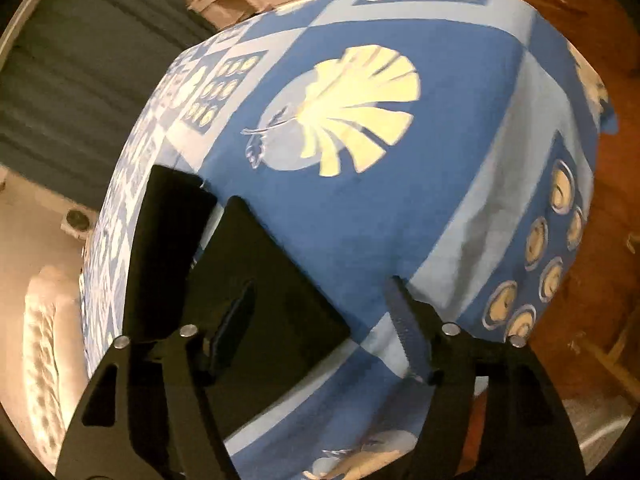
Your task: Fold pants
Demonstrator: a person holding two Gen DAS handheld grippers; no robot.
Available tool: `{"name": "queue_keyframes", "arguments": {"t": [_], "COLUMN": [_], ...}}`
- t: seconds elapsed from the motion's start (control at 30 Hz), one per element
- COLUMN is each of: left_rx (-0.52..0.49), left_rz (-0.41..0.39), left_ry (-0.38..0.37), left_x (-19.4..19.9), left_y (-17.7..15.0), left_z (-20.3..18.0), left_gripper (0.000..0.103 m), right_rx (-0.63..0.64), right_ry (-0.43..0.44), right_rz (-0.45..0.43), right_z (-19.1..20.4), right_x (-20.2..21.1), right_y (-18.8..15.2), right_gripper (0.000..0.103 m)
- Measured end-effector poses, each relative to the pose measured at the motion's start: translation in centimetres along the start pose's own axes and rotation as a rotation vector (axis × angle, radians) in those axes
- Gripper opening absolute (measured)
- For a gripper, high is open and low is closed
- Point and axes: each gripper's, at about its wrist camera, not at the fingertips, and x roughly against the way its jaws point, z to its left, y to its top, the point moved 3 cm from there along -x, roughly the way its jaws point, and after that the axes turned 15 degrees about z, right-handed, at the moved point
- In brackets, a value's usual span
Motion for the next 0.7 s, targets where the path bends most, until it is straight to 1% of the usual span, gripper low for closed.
{"name": "queue_keyframes", "arguments": {"t": [0.03, 0.07, 0.1, 0.17, 0.2, 0.27, 0.33, 0.4, 0.43, 0.47, 0.5, 0.53, 0.57, 0.6, 0.67, 0.7], "left_rx": [-0.014, -0.023, -0.029, -0.027, -0.021, -0.003, 0.017, 0.021, 0.016, 0.01, 0.006, 0.003, 0.003, 0.005, 0.015, 0.021], "left_rz": [0.01, 0.022, 0.034, 0.059, 0.069, 0.084, 0.089, 0.084, 0.082, 0.081, 0.08, 0.08, 0.08, 0.079, 0.076, 0.072], "left_ry": [-0.001, -0.001, -0.001, -0.015, -0.024, -0.041, -0.054, -0.057, -0.055, -0.056, -0.056, -0.057, -0.056, -0.056, -0.057, -0.058], "left_x": [-0.8, -1.4, -2.0, -3.5, -4.1, -5.1, -5.9, -6.2, -6.2, -6.2, -6.2, -6.2, -6.3, -6.3, -6.4, -6.4], "left_y": [0.1, 0.1, 0.1, 0.2, 0.1, -0.1, -0.2, -0.4, -0.5, -0.5, -0.5, -0.6, -0.6, -0.6, -0.7, -0.7], "left_z": [-0.9, -1.6, -2.0, -3.0, -3.3, -3.7, -3.9, -4.0, -4.1, -4.1, -4.2, -4.2, -4.2, -4.2, -4.1, -4.1], "left_gripper": [0.08, 0.08, 0.08, 0.08, 0.08, 0.08, 0.08, 0.08, 0.08, 0.081, 0.082, 0.082, 0.083, 0.083, 0.083, 0.083], "right_rx": [0.029, 0.074, 0.097, 0.126, 0.137, 0.137, 0.129, 0.108, 0.1, 0.104, 0.138, 0.161, 0.2, 0.218, 0.242, 0.259], "right_ry": [-0.024, -0.054, -0.066, -0.076, -0.058, -0.023, 0.004, 0.035, 0.037, 0.023, 0.014, 0.023, 0.067, 0.106, 0.21, 0.243], "right_rz": [0.003, 0.011, 0.02, 0.039, 0.045, 0.044, 0.046, 0.057, 0.042, 0.006, -0.049, -0.074, -0.099, -0.097, -0.068, -0.055], "right_z": [0.2, 0.6, 0.7, 1.2, 1.0, 0.6, 0.1, -0.2, -0.2, 0.2, 1.1, 1.8, 3.0, 3.7, 5.2, 6.0], "right_x": [-0.2, -0.4, -0.5, -0.6, -0.4, -0.2, -0.1, 0.3, 0.9, 1.7, 3.0, 3.6, 4.0, 3.9, 2.6, 1.8], "right_y": [-0.1, -0.2, -0.3, -0.8, -0.9, -1.3, -1.2, -1.2, -1.0, -0.9, -0.3, 0.3, 1.2, 2.0, 4.3, 5.3], "right_gripper": [0.068, 0.055, 0.037, 0.021, 0.017, 0.014, 0.014, 0.017, 0.019, 0.033, 0.06, 0.073, 0.083, 0.083, 0.083, 0.083]}}
